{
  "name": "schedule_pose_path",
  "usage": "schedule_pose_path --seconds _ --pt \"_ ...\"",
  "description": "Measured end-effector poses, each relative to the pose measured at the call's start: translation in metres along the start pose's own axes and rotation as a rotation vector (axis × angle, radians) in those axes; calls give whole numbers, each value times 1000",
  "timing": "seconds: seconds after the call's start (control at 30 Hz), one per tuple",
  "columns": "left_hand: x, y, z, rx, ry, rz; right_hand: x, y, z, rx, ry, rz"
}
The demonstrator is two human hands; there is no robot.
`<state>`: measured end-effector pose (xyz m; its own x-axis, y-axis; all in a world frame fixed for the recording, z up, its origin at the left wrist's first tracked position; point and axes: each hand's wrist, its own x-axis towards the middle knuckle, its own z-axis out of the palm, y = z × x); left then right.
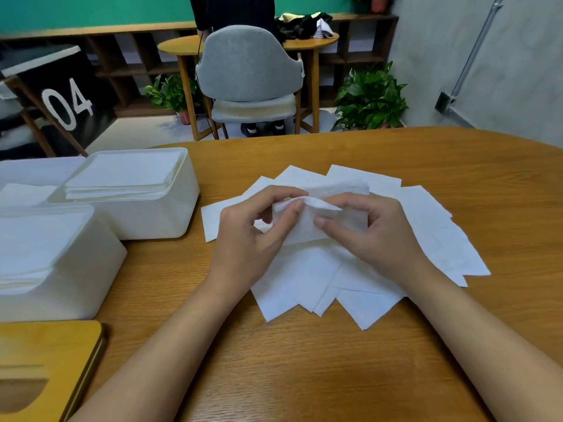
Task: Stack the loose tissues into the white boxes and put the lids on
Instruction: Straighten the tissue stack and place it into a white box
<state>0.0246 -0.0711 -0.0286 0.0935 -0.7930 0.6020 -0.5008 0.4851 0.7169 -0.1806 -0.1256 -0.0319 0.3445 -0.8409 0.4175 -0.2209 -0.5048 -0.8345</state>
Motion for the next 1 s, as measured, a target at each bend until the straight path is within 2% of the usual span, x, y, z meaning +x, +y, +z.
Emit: schedule_pose_path --seconds 0.07,0.2,0.3,0.43,0.67,0.87,1.0 --pt "1 1 1 -59 -54 -68 1 1 1 34 57 12" --pt "4 6 -2 -264 -191 -281 4 -4 -9 252 129 147" --pt "7 12 -8 -343 -166 -373 6 -5 -14 314 148 211" --pt "9 12 -14 -310 -151 -363 8 -5 -17 377 76 271" --pt "15 -1 -25 -138 -272 -292 6 -8 -11 301 -107 331" --pt "19 -7 -28 -101 -142 -304 4 -6 -10 294 -169 380" --pt "17 -5 -25 -147 -183 -337 4 -11 -9 299 -172 367"
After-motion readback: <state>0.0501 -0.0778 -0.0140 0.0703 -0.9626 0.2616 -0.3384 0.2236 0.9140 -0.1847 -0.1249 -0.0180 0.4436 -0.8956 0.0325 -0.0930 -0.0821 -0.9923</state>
